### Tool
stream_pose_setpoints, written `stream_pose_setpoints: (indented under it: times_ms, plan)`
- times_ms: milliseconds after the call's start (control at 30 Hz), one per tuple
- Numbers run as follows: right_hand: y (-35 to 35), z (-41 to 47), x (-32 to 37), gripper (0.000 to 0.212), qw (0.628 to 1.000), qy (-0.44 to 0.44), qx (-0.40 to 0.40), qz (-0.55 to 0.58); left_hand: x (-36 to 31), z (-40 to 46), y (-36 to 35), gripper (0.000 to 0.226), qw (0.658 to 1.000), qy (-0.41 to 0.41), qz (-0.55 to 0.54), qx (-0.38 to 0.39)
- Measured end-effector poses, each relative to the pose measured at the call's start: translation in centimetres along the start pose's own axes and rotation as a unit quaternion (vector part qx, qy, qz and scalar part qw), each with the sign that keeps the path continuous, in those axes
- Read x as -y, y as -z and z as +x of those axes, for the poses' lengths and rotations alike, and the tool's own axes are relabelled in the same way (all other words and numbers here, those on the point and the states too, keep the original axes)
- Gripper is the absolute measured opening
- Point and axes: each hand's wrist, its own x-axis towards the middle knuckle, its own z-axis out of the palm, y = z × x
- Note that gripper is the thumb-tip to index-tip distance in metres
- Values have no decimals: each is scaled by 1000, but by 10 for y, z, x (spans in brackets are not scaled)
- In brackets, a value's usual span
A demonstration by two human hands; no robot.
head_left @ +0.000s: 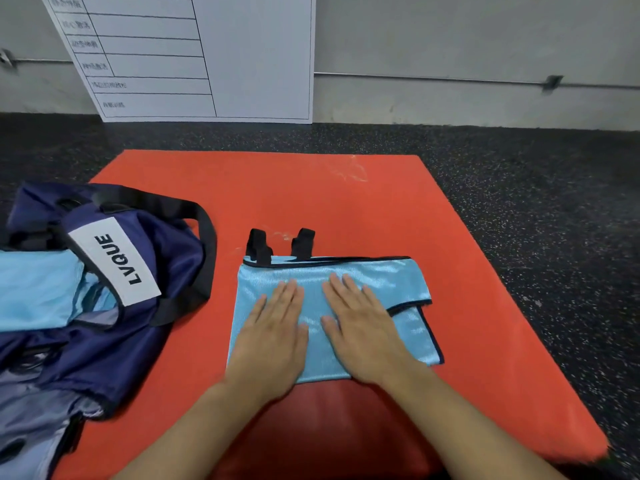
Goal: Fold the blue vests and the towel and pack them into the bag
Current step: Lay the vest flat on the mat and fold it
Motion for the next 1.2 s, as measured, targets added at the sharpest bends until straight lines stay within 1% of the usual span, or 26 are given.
stream_pose_setpoints:
  times_ms: [67, 133, 233, 267, 333, 400, 433, 467, 533, 633, 700, 733, 800, 867, 933, 1033, 1100, 1200]
  plan:
    - [5, -2, -26, 83, 999, -48, 1, -22, 20, -1, 4, 71, 998, 56, -11, 13]
    - [13, -4, -51, 84, 994, -98, -6, -47, 39, -3, 9, 78, 995, 100, -10, 23]
    - [19, -5, -59, 81, 987, -144, -27, -57, 51, -5, 15, 75, 992, 127, 1, 0]
    - [19, -4, -51, 81, 989, -136, -37, -47, 48, -6, 16, 72, 992, 124, 6, -8]
    - [16, -1, -25, 78, 997, -70, -34, -23, 29, -7, 17, 67, 995, 96, 3, -23]
    - [6, -4, 5, 73, 1000, 21, -21, -2, 2, -14, 17, 62, 999, 36, -21, -13]
    - [1, -7, 17, 69, 999, 49, -16, 4, -9, -20, 16, 60, 1000, 9, -23, -4]
    - [-2, -9, 23, 68, 998, 58, -12, 6, -14, -24, 13, 60, 1000, -9, -19, 4]
    - [-3, -7, 15, 73, 999, 32, -9, 10, -5, -25, 10, 62, 1000, -4, -9, 12]
    - [2, 2, -19, 83, 999, -48, -13, 0, 29, -16, 10, 72, 998, 69, -2, 8]
    - [11, 6, -34, 77, 997, -81, -13, -1, 45, -12, 13, 79, 993, 113, -10, 27]
    - [15, 7, -38, 70, 997, -80, -12, 10, 47, -10, 14, 80, 992, 120, -15, 31]
    - [25, 12, -39, 58, 998, -45, -6, 49, 47, -10, 15, 80, 992, 119, -24, 32]
    - [33, 24, -38, 50, 997, 3, 14, 80, 45, -11, 16, 75, 993, 111, -21, 36]
    - [36, 41, -31, 45, 993, 32, 47, 106, 44, -12, 17, 71, 993, 106, -21, 38]
    - [35, 62, -13, 37, 988, 42, 67, 131, 45, -12, 23, 79, 991, 120, -53, 37]
    - [33, 72, -2, 35, 989, 44, 64, 125, 46, -10, 26, 88, 986, 138, -88, 33]
    - [29, 81, 0, 35, 993, 30, 44, 109, 46, -5, 32, 92, 980, 158, -118, 21]
